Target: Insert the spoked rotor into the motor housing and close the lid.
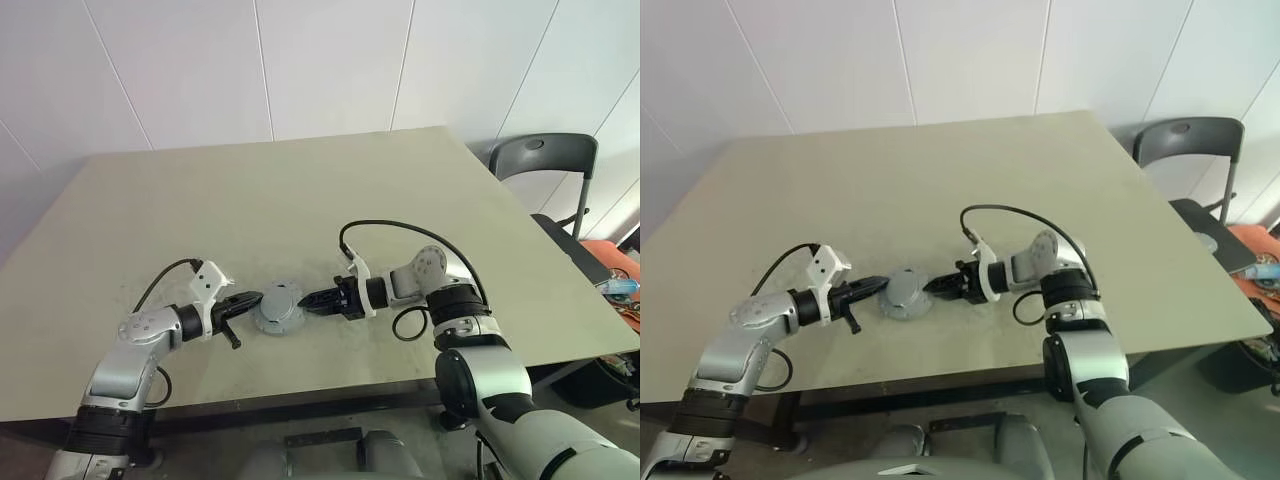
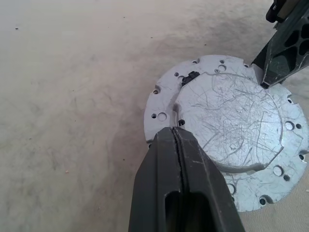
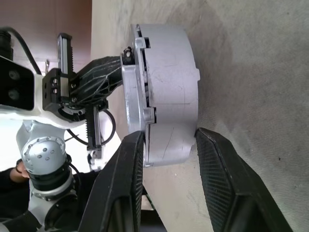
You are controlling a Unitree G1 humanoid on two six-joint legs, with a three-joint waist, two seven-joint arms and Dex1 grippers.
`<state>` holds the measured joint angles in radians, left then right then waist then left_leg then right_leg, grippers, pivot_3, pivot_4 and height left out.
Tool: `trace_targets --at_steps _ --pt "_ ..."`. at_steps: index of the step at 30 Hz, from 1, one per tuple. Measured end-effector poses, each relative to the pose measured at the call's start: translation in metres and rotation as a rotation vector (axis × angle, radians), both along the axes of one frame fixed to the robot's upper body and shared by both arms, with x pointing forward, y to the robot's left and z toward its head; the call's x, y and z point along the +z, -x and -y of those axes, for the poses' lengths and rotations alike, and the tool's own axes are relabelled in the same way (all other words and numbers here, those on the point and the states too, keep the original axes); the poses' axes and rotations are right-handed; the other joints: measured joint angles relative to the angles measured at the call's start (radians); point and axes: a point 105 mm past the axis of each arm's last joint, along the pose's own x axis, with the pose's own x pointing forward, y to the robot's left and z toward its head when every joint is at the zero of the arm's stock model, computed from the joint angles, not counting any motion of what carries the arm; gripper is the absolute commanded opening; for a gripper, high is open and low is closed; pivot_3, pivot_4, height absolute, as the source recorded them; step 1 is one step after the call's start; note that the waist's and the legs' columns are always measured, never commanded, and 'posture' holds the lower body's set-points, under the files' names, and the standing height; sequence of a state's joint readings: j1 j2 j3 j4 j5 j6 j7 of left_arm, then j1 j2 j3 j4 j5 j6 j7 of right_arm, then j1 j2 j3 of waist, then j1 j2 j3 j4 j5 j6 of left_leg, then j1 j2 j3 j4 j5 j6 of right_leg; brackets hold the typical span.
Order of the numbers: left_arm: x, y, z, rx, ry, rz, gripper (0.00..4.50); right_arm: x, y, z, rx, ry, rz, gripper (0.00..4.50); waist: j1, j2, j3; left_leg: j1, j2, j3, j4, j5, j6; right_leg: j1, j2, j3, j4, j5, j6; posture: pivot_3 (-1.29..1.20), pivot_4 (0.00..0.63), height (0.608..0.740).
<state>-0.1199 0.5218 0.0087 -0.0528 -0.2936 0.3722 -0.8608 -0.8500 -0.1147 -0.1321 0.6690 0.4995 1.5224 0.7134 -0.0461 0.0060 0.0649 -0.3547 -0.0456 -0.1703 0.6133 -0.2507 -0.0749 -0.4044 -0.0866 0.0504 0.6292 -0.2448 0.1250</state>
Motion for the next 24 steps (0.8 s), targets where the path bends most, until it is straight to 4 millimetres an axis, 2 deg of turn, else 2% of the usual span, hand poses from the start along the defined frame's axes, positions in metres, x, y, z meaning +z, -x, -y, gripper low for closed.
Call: trace_targets --at_steps 4,7,11,15,18,21,24 --pt "0.000 0.000 -0.001 0.068 0.102 -0.020 0.00 0.000 0.001 -0.001 0.000 -0.006 0.002 1.32 -0.001 0.000 0.000 -0.001 0.000 0.000 0.000 0.000 0.000 -0.001 0.000 0.000 0.000 0.000 0.000 0.00 0.000 0.740" --pt "0.003 0.001 -0.003 0.151 0.243 -0.055 0.00 0.002 0.001 -0.002 0.001 -0.010 0.007 1.32 -0.002 0.000 0.000 -0.001 0.000 0.000 0.000 0.000 0.000 -0.001 0.000 0.000 0.000 0.000 0.000 0.00 0.000 0.740" --pt "0.020 -0.004 -0.022 0.309 0.451 -0.054 0.00 0.002 0.000 -0.002 0.000 -0.009 0.013 1.32 -0.004 0.000 0.000 -0.001 0.001 0.000 0.000 0.000 0.000 -0.001 0.001 0.000 0.000 0.000 0.000 0.00 0.000 0.740" --pt "0.015 0.011 -0.043 0.384 0.592 -0.128 0.89 0.004 0.000 -0.003 0.004 -0.016 0.019 1.32 -0.012 -0.001 0.000 -0.002 0.001 0.000 -0.001 0.000 0.000 -0.002 0.001 0.000 -0.001 0.000 0.000 0.00 0.000 0.740" --pt "0.023 0.019 -0.054 0.401 0.774 -0.161 1.93 0.007 0.000 -0.004 0.005 -0.025 0.026 1.32 -0.015 -0.001 0.001 -0.002 0.001 0.000 0.000 0.000 0.000 -0.002 0.001 0.000 -0.001 0.000 0.000 0.00 0.000 0.740" --pt "0.032 0.025 -0.062 0.399 0.884 -0.175 2.95 0.008 0.000 -0.004 0.006 -0.036 0.027 1.32 -0.021 -0.001 0.001 -0.002 0.001 0.000 0.000 0.000 0.000 -0.001 0.001 0.000 -0.001 -0.002 -0.003 0.00 0.000 0.740" --pt "0.022 0.036 -0.062 0.392 0.948 -0.275 3.94 0.013 -0.004 0.001 -0.006 -0.043 0.040 1.32 -0.025 -0.001 0.001 -0.002 0.001 0.000 0.000 0.000 0.000 -0.001 0.001 0.000 -0.002 -0.002 -0.003 0.00 0.000 0.740"
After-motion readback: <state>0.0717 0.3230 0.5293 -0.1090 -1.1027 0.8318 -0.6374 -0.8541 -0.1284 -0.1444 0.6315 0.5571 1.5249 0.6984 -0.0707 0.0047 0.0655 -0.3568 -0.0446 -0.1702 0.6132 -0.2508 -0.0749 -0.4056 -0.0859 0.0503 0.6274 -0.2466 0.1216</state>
